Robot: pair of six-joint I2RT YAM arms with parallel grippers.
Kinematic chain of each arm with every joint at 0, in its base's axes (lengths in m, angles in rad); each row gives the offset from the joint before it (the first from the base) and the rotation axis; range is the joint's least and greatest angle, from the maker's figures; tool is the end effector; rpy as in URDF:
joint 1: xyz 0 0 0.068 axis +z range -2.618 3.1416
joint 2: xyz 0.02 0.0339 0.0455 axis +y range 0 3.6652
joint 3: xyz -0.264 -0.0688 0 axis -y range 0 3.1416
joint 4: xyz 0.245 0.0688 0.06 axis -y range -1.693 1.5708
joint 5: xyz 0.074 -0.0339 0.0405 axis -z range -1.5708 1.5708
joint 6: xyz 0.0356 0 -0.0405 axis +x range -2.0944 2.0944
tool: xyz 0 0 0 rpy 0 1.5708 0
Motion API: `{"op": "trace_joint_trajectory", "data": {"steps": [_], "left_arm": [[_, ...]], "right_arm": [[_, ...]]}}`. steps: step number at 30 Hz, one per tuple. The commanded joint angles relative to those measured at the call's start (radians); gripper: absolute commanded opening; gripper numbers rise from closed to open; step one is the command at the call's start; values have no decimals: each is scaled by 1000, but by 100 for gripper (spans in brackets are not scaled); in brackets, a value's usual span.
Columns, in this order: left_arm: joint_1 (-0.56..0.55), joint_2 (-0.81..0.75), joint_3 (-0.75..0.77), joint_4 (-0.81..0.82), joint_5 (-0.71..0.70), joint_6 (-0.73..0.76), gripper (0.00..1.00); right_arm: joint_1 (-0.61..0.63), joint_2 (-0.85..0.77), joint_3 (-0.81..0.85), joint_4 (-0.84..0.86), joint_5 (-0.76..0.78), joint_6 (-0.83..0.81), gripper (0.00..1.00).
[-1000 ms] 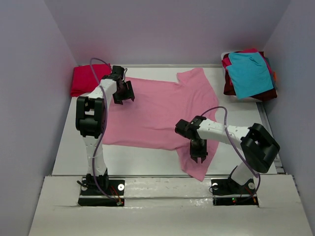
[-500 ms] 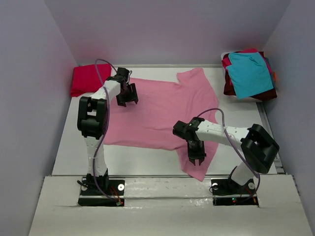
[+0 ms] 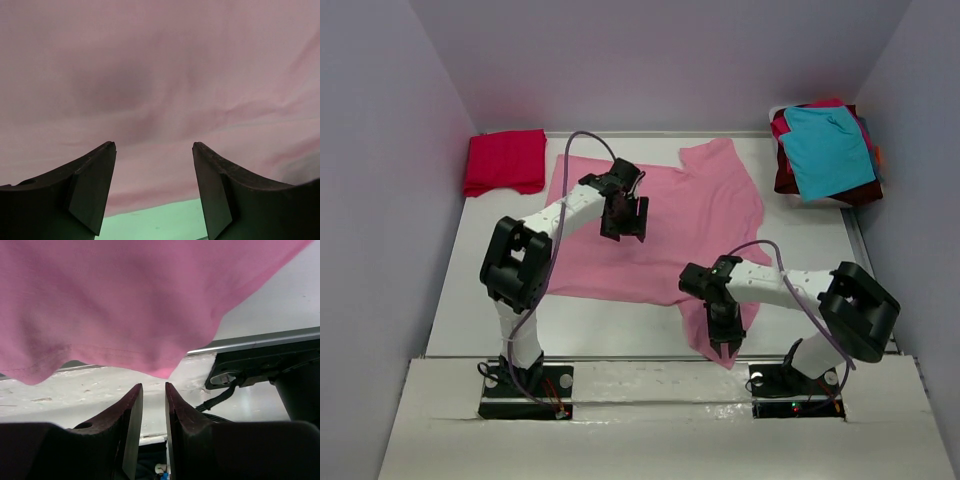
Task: Fold and stack the t-shirts
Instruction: Flatten the tshirt out
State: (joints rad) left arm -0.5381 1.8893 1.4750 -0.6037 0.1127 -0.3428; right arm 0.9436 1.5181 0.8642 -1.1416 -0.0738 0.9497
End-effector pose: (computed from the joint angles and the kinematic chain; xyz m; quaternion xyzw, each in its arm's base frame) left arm 0.3487 -0.2128 0.2274 0.1089 0.9544 -0.1652 0.2234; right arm 0.1227 0.1737 0.1690 -0.0072 -0.9930 0.0695 0.0952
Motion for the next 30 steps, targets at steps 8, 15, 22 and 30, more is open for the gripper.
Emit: {"op": "trace_joint_trajectory", "data": {"steps": [8, 15, 22, 30], "left_arm": [[18, 57, -36, -45, 42, -4, 74], [18, 158, 2, -70, 70, 10, 73], [38, 241, 123, -110, 65, 22, 73], [119, 284, 208, -131, 68, 31, 73]], "right_arm": [[24, 157, 35, 172, -41, -11, 30], [24, 198, 7, 184, -26, 1, 30], [24, 156, -60, 152, -20, 66, 30], [24, 25, -163, 92, -29, 155, 31]]}}
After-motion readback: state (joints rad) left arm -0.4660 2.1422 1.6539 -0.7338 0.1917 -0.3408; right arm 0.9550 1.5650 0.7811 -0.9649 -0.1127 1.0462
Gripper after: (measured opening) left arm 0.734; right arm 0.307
